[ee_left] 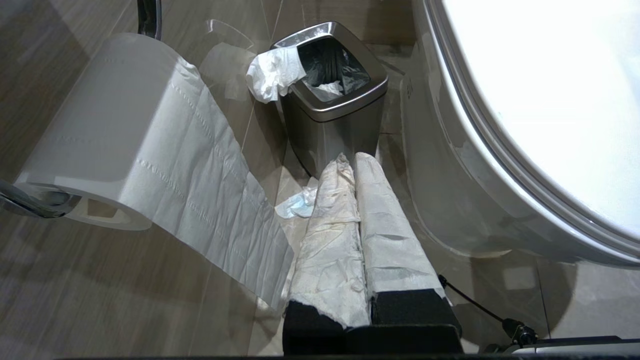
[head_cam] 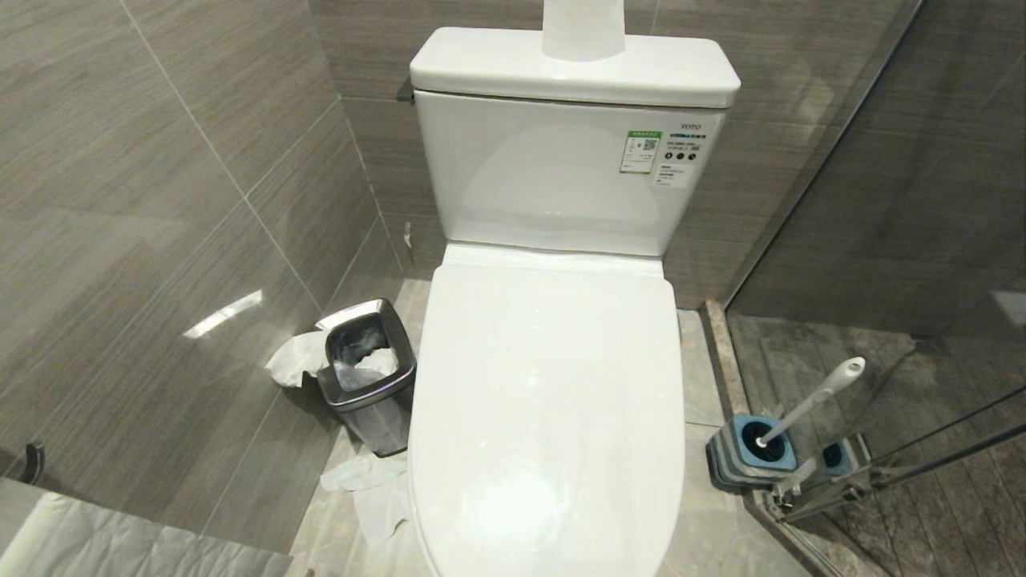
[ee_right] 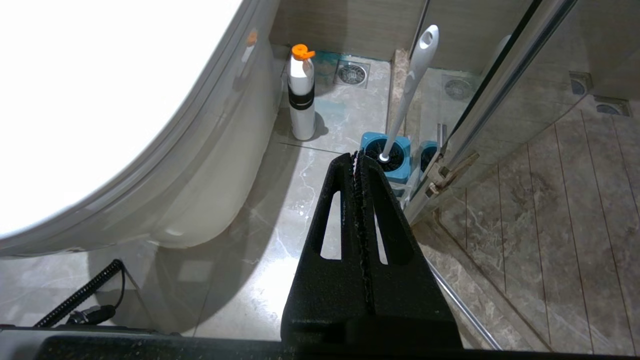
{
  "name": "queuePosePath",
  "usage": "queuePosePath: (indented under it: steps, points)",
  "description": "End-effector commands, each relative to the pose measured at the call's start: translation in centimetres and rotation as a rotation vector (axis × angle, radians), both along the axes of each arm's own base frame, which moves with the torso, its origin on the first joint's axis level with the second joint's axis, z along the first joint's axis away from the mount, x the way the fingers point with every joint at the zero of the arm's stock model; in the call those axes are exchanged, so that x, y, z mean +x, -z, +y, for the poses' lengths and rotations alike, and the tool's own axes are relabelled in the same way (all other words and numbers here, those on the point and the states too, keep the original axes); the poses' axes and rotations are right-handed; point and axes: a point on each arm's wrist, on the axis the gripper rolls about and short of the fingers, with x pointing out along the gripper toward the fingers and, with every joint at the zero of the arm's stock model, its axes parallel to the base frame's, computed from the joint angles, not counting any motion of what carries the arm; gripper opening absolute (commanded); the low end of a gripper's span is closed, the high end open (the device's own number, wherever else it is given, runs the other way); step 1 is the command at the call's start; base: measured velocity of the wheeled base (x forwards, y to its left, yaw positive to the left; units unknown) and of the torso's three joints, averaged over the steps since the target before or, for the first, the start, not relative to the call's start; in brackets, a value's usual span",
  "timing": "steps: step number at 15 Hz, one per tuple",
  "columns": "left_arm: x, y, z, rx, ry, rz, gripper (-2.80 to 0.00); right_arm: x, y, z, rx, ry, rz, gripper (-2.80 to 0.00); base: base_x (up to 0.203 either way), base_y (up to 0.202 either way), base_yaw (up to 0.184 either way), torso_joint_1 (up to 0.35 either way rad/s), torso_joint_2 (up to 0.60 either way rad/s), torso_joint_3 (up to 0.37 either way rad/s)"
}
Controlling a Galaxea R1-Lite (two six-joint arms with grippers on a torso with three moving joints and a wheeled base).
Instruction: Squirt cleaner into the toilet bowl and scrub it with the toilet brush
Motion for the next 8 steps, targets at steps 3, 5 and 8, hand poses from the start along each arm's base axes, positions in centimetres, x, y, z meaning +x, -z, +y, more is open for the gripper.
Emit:
queuePosePath:
  steps: [3,5,8]
  points:
    - [0.01,0.04,0.0,0.0,0.0,0.002,-2.8,0.0,0.0,0.0,0.0,0.001,0.001,-2.8,0.0,0.0,0.0,0.0,0.0,0.0]
    - [0.01,0.04,0.0,0.0,0.0,0.002,-2.8,0.0,0.0,0.0,0.0,0.001,0.001,-2.8,0.0,0.0,0.0,0.0,0.0,0.0]
    - [0.01,0.04,0.0,0.0,0.0,0.002,-2.8,0.0,0.0,-0.01,0.0,0.003,0.001,-2.8,0.0,0.0,0.0,0.0,0.0,0.0]
